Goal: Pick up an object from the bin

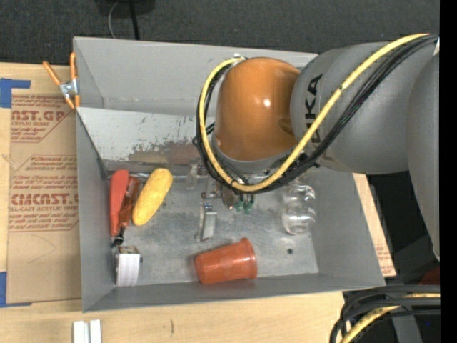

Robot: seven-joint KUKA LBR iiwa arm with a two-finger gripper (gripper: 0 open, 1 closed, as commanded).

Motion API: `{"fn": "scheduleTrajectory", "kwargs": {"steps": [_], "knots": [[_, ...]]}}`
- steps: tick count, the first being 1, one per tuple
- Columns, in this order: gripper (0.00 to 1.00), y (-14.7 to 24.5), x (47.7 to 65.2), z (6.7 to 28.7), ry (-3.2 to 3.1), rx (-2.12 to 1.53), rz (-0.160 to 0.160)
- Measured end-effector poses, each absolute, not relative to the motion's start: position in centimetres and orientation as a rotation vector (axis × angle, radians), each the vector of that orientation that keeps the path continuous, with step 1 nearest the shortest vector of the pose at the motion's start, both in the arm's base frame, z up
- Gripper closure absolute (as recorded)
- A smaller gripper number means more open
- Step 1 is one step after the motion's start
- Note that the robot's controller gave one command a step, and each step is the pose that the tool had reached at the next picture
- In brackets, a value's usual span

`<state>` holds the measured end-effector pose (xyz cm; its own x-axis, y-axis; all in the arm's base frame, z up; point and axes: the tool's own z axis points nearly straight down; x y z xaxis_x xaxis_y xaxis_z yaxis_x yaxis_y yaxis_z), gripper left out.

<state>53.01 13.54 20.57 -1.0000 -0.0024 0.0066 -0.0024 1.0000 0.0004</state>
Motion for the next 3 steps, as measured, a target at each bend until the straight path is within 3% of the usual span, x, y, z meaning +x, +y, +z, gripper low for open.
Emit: {"fn": "scheduleTrajectory", "kwargs": {"steps": [1,2,3], "knots": [[0.0,13.5,53.2,21.0,-3.143,0.002,-0.002],[0.0,15.0,55.4,16.5,-3.143,0.138,-0.003],[0.0,16.1,57.0,14.4,-3.095,0.52,-0.002]]}}
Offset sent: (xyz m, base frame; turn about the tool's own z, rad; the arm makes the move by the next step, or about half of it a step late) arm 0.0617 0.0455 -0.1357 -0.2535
